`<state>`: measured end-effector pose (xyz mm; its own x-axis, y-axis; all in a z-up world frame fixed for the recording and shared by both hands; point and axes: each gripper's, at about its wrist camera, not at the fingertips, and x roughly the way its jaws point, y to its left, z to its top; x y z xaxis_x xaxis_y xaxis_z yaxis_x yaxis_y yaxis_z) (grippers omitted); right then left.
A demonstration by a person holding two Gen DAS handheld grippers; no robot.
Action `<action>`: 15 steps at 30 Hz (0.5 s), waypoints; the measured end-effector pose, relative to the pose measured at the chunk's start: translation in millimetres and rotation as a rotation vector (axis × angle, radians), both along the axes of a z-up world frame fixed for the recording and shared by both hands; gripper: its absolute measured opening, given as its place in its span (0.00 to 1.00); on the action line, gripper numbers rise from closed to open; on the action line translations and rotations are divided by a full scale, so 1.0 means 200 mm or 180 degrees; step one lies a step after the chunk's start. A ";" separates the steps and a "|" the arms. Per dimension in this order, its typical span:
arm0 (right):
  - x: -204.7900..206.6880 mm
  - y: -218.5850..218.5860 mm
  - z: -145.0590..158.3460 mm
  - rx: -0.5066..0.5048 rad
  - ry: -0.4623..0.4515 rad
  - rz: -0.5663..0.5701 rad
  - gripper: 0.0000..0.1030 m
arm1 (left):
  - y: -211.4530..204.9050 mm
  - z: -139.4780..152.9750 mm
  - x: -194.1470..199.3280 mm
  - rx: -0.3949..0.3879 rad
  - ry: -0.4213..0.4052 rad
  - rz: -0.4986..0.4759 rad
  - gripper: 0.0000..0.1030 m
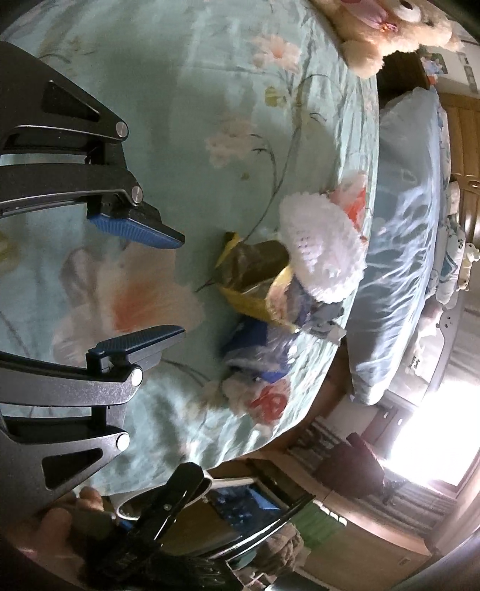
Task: Collect trash
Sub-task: 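Grasp the yellow chip bag with the left gripper while the right grasps the crumpled white paper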
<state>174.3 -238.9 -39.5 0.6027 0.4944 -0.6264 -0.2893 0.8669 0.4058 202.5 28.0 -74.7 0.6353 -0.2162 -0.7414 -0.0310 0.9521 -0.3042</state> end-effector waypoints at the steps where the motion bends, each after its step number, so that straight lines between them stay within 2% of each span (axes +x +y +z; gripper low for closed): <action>1: 0.01 0.01 0.00 -0.0009 -0.0004 0.0024 0.93 | 0.01 0.00 0.01 -0.0010 -0.0003 -0.0002 0.42; 4: 0.07 0.06 0.00 -0.0057 -0.0015 0.0084 0.93 | 0.02 0.00 0.05 -0.0027 -0.0008 0.0003 0.47; 11: 0.18 0.14 -0.02 -0.0108 0.0012 0.0150 0.92 | 0.05 0.00 0.16 -0.0017 -0.0011 -0.0012 0.48; 15: 0.25 0.18 -0.04 -0.0135 0.0053 0.0205 0.83 | 0.06 -0.01 0.22 0.0005 0.0015 -0.0032 0.49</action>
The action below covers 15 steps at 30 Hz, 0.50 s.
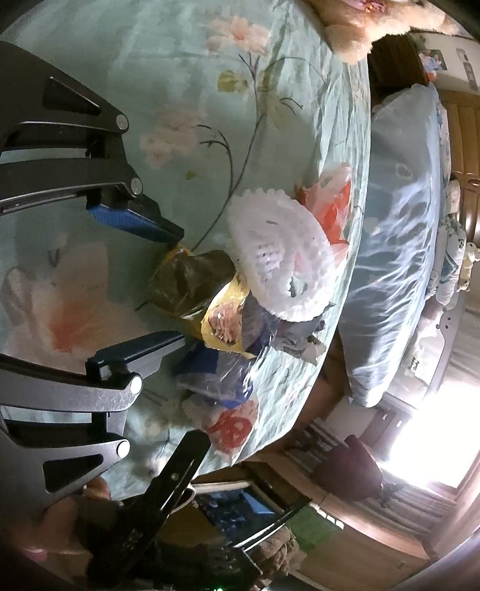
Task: Collect trash
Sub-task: 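Grasp the yellow chip bag with the left gripper while the right grasps the crumpled white paper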
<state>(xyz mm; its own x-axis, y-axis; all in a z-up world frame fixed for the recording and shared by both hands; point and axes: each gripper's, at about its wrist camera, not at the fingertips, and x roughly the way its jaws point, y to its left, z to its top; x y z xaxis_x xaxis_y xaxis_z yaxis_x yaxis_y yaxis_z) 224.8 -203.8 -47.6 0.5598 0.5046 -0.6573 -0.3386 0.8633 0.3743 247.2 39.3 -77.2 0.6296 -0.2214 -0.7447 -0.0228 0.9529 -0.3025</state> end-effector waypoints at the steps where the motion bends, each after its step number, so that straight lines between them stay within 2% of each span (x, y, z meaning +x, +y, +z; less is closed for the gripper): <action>1: 0.02 0.01 -0.01 -0.0011 0.0019 0.0013 0.78 | 0.00 0.00 0.01 0.0009 -0.0001 0.0002 0.49; 5: 0.06 0.03 -0.03 0.0007 0.0062 0.0036 0.67 | -0.01 0.00 0.04 0.0035 -0.0055 -0.0038 0.48; 6: 0.07 0.03 -0.03 0.0027 0.0063 0.0039 0.59 | -0.02 0.00 0.05 0.0049 -0.0066 -0.0050 0.47; 7: 0.07 0.03 -0.03 0.0028 0.0070 0.0040 0.51 | -0.04 0.00 0.05 0.0070 -0.0084 -0.0076 0.39; 9: 0.07 0.02 -0.04 0.0015 0.0074 0.0037 0.43 | -0.06 -0.01 0.05 0.0102 -0.0079 -0.0111 0.35; 11: 0.07 0.02 -0.04 0.0042 0.0072 0.0037 0.38 | -0.07 -0.01 0.05 0.0114 -0.0093 -0.0137 0.25; 12: 0.06 0.01 -0.04 0.0053 0.0065 0.0030 0.34 | -0.07 -0.02 0.05 0.0107 -0.0087 -0.0156 0.12; 13: 0.05 0.00 -0.03 0.0068 0.0063 0.0025 0.19 | -0.07 -0.02 0.06 0.0093 -0.0074 -0.0173 0.04; 14: 0.05 0.00 -0.03 0.0100 0.0069 0.0037 0.14 | -0.07 -0.02 0.05 0.0075 -0.0074 -0.0186 0.04; 15: 0.05 0.00 -0.03 0.0128 0.0089 0.0045 0.14 | -0.07 -0.02 0.05 0.0074 -0.0083 -0.0187 0.04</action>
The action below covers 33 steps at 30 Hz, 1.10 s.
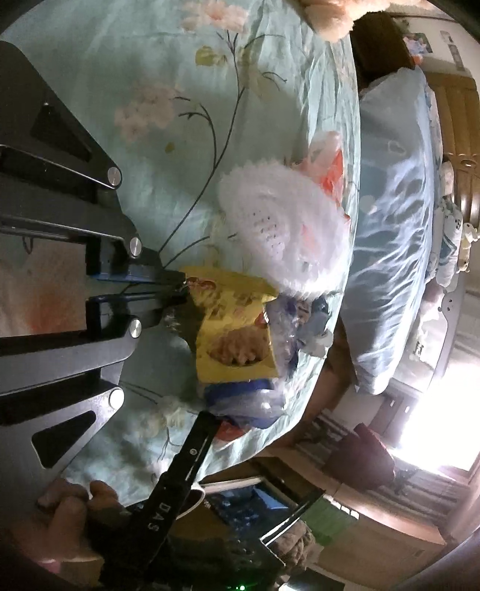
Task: Collect trash
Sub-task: 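Grasp the yellow chip bag with the left gripper while the right grasps the crumpled white paper, then carry the chip bag and crumpled paper over the bin with both grippers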
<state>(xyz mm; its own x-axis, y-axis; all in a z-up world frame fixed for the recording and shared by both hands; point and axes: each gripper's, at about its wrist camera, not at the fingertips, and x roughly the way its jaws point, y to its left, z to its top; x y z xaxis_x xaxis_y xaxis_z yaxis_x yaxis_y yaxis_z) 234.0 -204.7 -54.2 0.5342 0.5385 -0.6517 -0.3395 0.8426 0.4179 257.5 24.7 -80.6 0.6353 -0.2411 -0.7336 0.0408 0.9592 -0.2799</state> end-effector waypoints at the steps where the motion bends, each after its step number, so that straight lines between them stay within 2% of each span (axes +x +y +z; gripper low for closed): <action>1: -0.01 0.00 0.00 0.0000 0.0001 -0.0008 0.14 | 0.00 0.01 -0.01 0.0009 -0.0022 0.0002 0.02; 12: -0.15 -0.06 0.04 0.0039 -0.0039 -0.0048 0.14 | -0.01 0.06 -0.15 0.0021 -0.0171 -0.0024 0.01; 18: -0.22 -0.11 0.05 0.0084 -0.0022 -0.0106 0.14 | 0.02 0.05 -0.15 -0.0130 -0.0053 0.0052 0.02; 26: -0.30 -0.18 0.06 0.0191 0.0017 -0.0223 0.14 | -0.14 0.04 -0.06 0.0206 -0.0078 -0.0108 0.17; 29: -0.31 -0.19 0.05 0.0194 0.0034 -0.0249 0.14 | -0.16 0.03 -0.01 0.0256 -0.0044 -0.0105 0.18; 32: -0.32 -0.20 0.05 0.0195 0.0035 -0.0270 0.14 | -0.17 0.02 0.01 0.0281 -0.0072 -0.0132 0.14; 33: -0.32 -0.21 0.05 0.0195 0.0034 -0.0273 0.14 | -0.17 0.02 0.01 0.0278 -0.0082 -0.0141 0.02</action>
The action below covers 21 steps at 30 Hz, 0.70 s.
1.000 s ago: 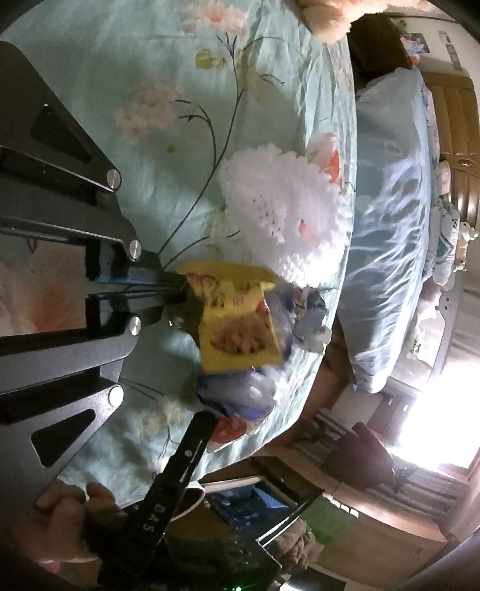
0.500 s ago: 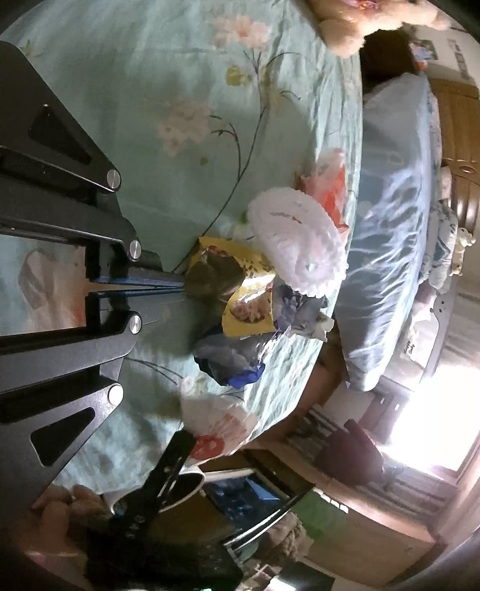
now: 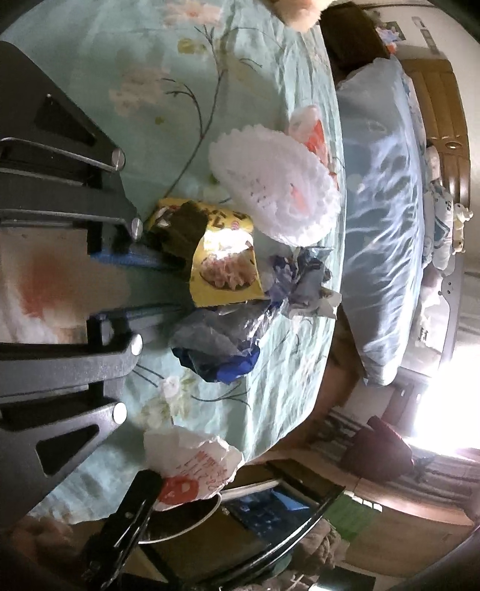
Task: Collect trash
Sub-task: 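Carry the chip bag and crumpled paper over the bin with both grippers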
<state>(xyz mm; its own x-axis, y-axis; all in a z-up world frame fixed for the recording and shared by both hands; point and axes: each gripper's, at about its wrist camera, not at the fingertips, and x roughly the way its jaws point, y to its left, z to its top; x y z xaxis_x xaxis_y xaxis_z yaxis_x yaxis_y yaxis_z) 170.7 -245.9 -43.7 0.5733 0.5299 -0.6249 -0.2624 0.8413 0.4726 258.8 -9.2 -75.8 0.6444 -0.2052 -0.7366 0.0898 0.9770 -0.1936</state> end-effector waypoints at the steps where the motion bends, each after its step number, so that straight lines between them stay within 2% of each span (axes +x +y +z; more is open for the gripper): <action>1: 0.00 0.00 0.00 0.0001 -0.0004 -0.0006 0.14 | 0.00 0.00 -0.01 0.0001 -0.0007 -0.0007 0.01; 5: -0.03 -0.03 0.01 0.0032 -0.0015 -0.0024 0.14 | 0.02 0.03 -0.06 0.0017 -0.0102 0.0031 0.01; 11: -0.08 -0.09 -0.01 0.0085 0.0011 -0.0083 0.14 | -0.01 0.05 -0.20 -0.0098 -0.0083 -0.0006 0.01; 21: -0.19 -0.27 0.00 0.0086 0.0001 -0.0287 0.14 | -0.29 0.13 -0.36 -0.0200 -0.0149 -0.0459 0.01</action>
<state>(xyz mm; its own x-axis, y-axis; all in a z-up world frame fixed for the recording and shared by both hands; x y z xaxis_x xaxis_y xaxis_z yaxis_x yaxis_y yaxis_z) 132.7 -300.0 -43.2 0.6193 0.4927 -0.6113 -0.1861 0.8485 0.4954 187.0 -66.5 -50.3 0.6383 -0.3428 -0.6893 0.2387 0.9394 -0.2461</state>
